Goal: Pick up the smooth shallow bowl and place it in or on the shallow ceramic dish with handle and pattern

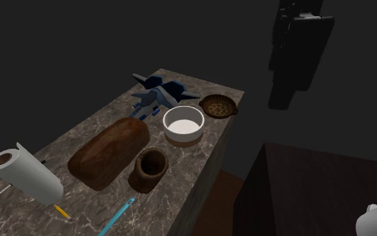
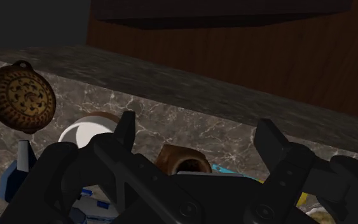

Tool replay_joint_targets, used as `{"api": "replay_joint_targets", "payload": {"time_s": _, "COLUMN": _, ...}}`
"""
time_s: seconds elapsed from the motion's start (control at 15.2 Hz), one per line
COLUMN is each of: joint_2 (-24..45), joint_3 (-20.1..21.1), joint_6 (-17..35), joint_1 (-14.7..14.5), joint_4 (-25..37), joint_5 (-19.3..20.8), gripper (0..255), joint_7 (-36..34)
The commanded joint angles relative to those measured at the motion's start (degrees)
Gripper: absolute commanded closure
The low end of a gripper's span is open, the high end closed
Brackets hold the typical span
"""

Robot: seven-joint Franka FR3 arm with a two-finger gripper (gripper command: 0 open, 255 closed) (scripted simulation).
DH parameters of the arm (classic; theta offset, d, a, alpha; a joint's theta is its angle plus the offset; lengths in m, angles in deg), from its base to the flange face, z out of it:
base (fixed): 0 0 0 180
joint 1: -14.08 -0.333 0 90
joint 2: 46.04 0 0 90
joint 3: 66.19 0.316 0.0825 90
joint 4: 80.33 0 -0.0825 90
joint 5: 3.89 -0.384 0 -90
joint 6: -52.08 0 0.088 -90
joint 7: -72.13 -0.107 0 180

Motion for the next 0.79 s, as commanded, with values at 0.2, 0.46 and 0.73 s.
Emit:
{"api": "replay_joint_targets", "payload": {"time_s": 0.2, "joint_2": 8.61, "joint_3": -2.8, "joint_6": 9.39, "joint_1": 1.03, "joint_4": -0.45, "joint_5": 0.9, "gripper": 0, "joint_7": 2.78}}
{"api": "replay_joint_targets", "payload": {"time_s": 0.46, "joint_2": 16.59, "joint_3": -4.8, "joint_6": 16.1, "joint_1": 1.7, "joint_4": 0.94, "joint_5": 0.85, "gripper": 0, "joint_7": 5.17}}
{"api": "replay_joint_targets", "payload": {"time_s": 0.73, "joint_2": 25.15, "joint_3": -6.47, "joint_6": 22.06, "joint_1": 2.33, "joint_4": 3.62, "joint_5": -0.08, "gripper": 0, "joint_7": 7.87}}
